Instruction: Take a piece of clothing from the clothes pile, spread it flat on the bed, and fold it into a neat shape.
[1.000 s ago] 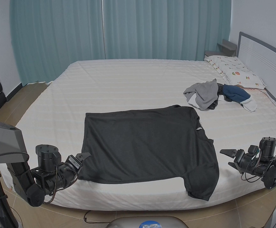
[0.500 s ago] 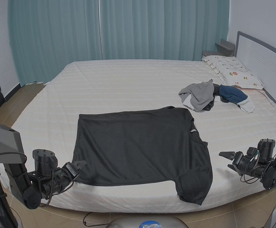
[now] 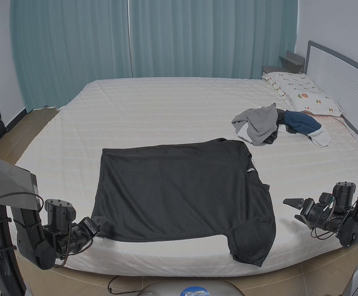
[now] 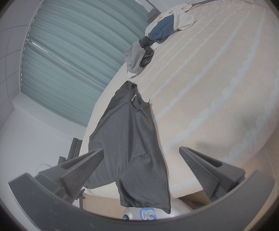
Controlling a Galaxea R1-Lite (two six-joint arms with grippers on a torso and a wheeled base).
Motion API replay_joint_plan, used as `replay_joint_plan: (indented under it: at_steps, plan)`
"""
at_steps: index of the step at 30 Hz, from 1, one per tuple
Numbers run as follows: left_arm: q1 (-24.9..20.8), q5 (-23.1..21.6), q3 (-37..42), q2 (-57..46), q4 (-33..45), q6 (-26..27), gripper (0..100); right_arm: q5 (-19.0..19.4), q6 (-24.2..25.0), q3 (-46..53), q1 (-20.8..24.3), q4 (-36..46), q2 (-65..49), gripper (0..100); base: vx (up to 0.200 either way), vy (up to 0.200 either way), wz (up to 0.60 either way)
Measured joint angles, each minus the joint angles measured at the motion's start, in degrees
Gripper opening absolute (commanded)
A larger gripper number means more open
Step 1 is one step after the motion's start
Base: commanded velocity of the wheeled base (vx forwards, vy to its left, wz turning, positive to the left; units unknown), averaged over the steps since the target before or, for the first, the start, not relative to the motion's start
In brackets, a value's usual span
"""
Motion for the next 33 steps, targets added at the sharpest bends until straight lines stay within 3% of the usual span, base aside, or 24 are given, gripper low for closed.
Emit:
replay_joint_plan:
  at_steps: [7, 8, 19, 28, 33]
  plan:
    - [0.71, 0.0, -1.18, 1.65, -0.07, -0.05, 100, -0.06, 0.0, -0.02, 0.41, 0.0, 0.2, 100, 0.0, 0.0, 0.0]
    - [0.74, 0.0, -1.35, 1.99, -0.02, -0.05, 0, -0.06, 0.0, -0.02, 0.45, 0.02, 0.2, 100, 0.0, 0.0, 0.0]
    - [1.68, 0.83, -2.04, 4.46, 0.09, 0.52, 0, -0.15, -0.13, 0.0, 0.72, 0.05, 0.8, 100, 0.0, 0.0, 0.0]
    - [2.47, 3.56, 0.11, 4.44, 0.57, 8.35, 0, -2.74, -3.23, 0.59, 3.08, -0.17, 3.61, 100, 0.0, 0.0, 0.0]
    - [3.28, 3.73, 2.16, 3.67, 0.66, 11.54, 0, -4.11, -4.51, 1.5, 5.62, -4.47, 6.51, 100, 0.0, 0.0, 0.0]
